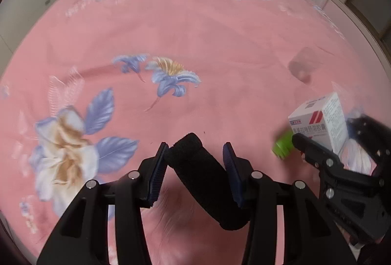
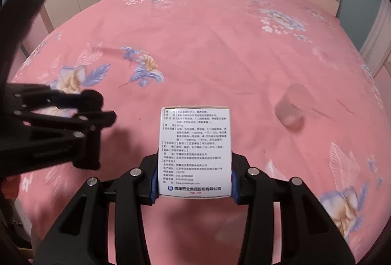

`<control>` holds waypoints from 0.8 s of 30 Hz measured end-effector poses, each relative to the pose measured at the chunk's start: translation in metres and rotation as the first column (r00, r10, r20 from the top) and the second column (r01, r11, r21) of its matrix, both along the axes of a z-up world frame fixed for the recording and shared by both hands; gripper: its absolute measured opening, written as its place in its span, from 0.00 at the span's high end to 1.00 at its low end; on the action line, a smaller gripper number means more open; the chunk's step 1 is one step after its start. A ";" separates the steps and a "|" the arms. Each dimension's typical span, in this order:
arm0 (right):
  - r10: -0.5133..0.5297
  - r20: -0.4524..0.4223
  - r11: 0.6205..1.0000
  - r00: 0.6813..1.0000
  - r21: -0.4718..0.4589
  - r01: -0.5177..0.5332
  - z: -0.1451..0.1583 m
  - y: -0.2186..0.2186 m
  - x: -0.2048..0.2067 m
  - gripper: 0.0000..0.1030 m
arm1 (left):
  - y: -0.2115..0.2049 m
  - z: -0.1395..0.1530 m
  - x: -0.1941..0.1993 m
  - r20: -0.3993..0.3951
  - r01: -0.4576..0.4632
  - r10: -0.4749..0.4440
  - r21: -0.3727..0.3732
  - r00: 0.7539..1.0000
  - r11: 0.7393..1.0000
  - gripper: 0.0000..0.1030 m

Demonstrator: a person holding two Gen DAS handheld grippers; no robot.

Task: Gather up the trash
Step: 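Grasp the black cylinder with the left tool while the right tool grasps the white medicine box, then carry the black cylinder and white box with both tools over the white bin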

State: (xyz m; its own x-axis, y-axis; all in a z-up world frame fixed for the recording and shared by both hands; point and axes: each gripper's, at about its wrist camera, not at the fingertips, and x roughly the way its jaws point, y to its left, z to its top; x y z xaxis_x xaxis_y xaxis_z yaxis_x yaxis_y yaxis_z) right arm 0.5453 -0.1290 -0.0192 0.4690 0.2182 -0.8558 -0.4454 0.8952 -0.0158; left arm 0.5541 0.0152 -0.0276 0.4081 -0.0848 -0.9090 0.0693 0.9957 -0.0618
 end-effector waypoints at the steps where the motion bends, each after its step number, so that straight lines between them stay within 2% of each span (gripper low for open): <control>1: -0.001 0.008 1.000 1.000 0.000 0.001 0.007 -0.002 -0.008 0.57 | -0.001 0.009 -0.009 0.018 0.012 -0.013 0.017 1.000 1.000 0.53; 11: 0.018 0.096 1.000 0.995 -0.018 -0.017 0.073 -0.005 -0.100 0.57 | 0.003 0.069 -0.116 0.125 0.063 -0.075 0.095 0.989 0.994 0.53; 16: 0.032 0.158 0.999 0.987 -0.028 -0.028 0.107 -0.010 -0.152 0.57 | 0.002 0.097 -0.173 0.189 0.073 -0.104 0.163 0.977 0.984 0.53; 24: 0.043 0.197 0.998 0.980 -0.058 -0.033 0.133 -0.021 -0.222 0.57 | 0.000 0.139 -0.251 0.278 0.096 -0.165 0.246 0.946 0.965 0.53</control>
